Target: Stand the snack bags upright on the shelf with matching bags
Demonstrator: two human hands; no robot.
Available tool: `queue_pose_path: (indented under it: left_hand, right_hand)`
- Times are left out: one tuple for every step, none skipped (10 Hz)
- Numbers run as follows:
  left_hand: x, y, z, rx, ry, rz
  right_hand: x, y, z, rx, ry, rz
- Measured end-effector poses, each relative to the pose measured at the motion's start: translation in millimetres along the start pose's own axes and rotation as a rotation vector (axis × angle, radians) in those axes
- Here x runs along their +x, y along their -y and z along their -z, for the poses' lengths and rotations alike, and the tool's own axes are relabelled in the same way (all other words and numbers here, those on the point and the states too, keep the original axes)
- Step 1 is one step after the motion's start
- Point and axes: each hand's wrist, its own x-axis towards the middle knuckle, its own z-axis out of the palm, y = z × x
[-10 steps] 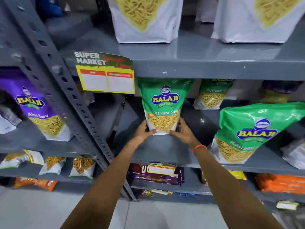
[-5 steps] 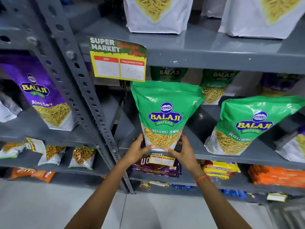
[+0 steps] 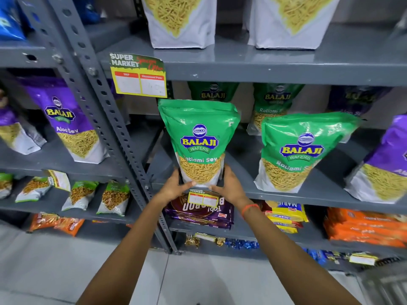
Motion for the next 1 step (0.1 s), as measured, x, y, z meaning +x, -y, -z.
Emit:
queue_pose_path:
  left_hand:
    - [-15.9,-22.0,-24.2,0.215,-0.074,0.105]
  right_hand:
    - [-10.6,11.9,22.2,-0.205,0.055,-0.021]
